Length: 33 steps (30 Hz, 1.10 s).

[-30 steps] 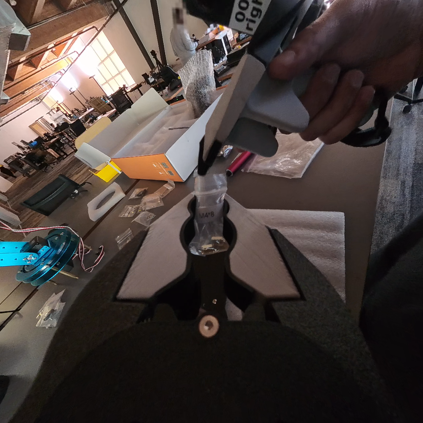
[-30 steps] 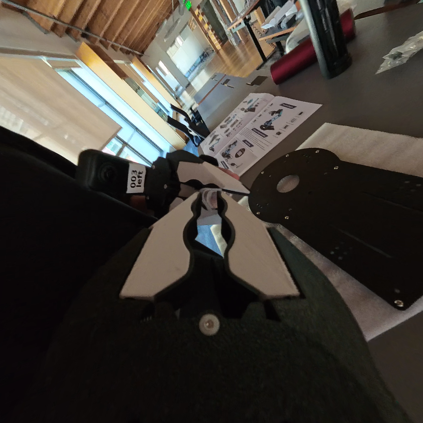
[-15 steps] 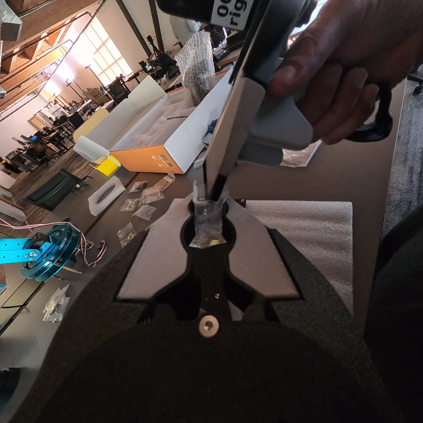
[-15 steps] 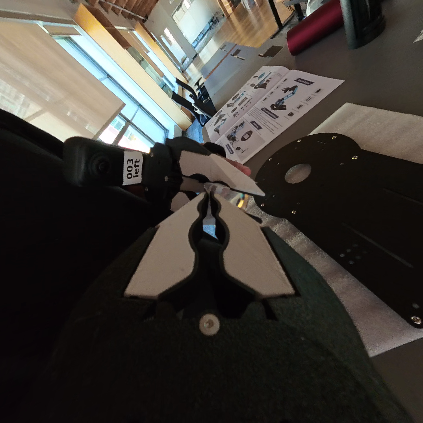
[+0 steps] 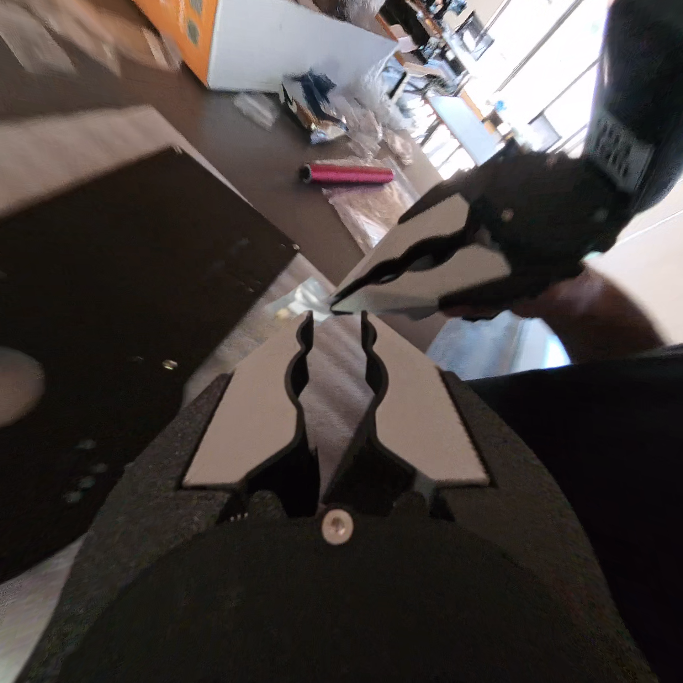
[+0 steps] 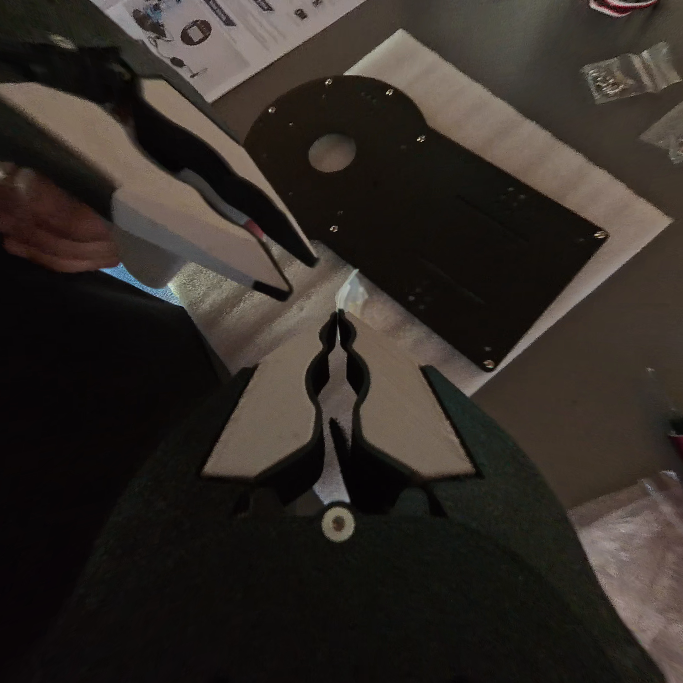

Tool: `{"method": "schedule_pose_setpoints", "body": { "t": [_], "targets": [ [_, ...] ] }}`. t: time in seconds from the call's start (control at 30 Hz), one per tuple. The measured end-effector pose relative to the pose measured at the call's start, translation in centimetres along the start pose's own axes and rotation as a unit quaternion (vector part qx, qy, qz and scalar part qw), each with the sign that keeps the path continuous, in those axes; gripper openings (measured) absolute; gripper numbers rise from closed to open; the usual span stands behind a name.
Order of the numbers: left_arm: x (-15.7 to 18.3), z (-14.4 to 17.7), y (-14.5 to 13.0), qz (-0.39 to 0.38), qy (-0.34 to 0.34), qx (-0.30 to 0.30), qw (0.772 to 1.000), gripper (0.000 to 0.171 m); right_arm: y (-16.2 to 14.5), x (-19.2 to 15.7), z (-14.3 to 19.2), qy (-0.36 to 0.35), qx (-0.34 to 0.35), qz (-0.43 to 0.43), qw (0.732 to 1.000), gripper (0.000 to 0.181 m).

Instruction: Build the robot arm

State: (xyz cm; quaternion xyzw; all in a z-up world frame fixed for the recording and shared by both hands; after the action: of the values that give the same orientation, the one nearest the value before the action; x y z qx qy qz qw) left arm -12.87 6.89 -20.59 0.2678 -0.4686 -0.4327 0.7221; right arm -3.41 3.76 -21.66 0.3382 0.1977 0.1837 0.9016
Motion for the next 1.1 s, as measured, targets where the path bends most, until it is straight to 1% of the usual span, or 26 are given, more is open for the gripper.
{"method": "schedule_pose_setpoints", "body": {
  "t": [0.03,0.1,0.17,0.2,0.33,0.43,0.53,0.6,0.63,0.77,0.87,0.97,1.03,1.1],
  "targets": [
    [-0.3,-0.3,-0.3,0.037,-0.015,-0.001,0.999,0.024,-0.3,-0.4,-0.5,0.008,-0.002,-0.005,1.000,0.000],
    [-1.4,-1.0,-1.2,0.092,-0.008,-0.020,0.996,0.023,-1.0,-0.9,-1.3,0.023,-0.010,-0.007,1.000,0.000],
    [-2.3,-1.5,-2.0,0.107,0.012,-0.048,0.993,0.020,-1.3,-1.0,-1.7,0.017,-0.008,-0.007,1.000,0.000],
    [-2.6,-1.6,-2.3,0.112,0.022,-0.061,0.992,0.015,-1.5,-1.1,-1.9,0.022,-0.010,-0.011,1.000,0.000],
    [-2.7,-1.6,-2.8,0.126,0.036,-0.089,0.987,0.013,-1.7,-1.2,-2.2,0.006,-0.018,0.012,1.000,0.000],
    [-2.4,-1.5,-2.9,0.156,0.026,-0.092,0.983,0.013,-1.6,-1.3,-2.3,-0.017,-0.018,0.036,0.999,0.000],
    [-2.4,-1.5,-2.8,0.193,0.013,-0.082,0.978,0.013,-1.6,-1.9,-2.6,-0.032,-0.025,0.071,0.997,0.000],
    [-2.6,-1.5,-2.9,0.198,0.012,-0.080,0.977,0.013,-1.6,-2.1,-2.7,-0.041,-0.027,0.081,0.996,0.000],
    [-2.6,-1.6,-3.0,0.199,0.010,-0.081,0.977,0.012,-1.7,-2.2,-2.8,-0.034,-0.027,0.079,0.996,0.001],
    [-2.8,-1.7,-3.2,0.208,0.005,-0.082,0.975,0.006,-1.5,-2.2,-2.8,-0.003,-0.010,0.053,0.999,0.003],
    [-3.0,-1.5,-3.3,0.206,0.009,-0.083,0.975,0.000,-1.7,-1.7,-2.8,0.042,0.005,-0.002,0.999,0.009],
    [-3.3,-1.6,-3.4,0.212,0.006,-0.080,0.974,0.000,-1.7,-0.6,-2.5,0.090,0.031,-0.074,0.993,0.010],
    [-3.3,-1.5,-3.3,0.220,-0.007,-0.071,0.973,0.000,-1.8,0.2,-2.3,0.115,0.037,-0.113,0.986,0.013],
    [-3.1,-1.4,-2.9,0.228,-0.028,-0.052,0.972,0.000,-1.7,0.3,-2.2,0.155,0.041,-0.143,0.977,0.014]
  ]
}}
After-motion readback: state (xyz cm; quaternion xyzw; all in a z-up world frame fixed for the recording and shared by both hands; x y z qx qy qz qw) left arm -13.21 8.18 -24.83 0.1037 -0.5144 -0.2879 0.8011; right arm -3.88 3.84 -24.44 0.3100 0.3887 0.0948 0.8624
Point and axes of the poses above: each gripper's, where its closed fingertips meet, z back along the fingers, y out of its top, x = y × z across the jaws, the point moved 6 cm from there along z, back along the fingers, and after that the axes turned 9 degrees about -z, right-handed, at the moved point
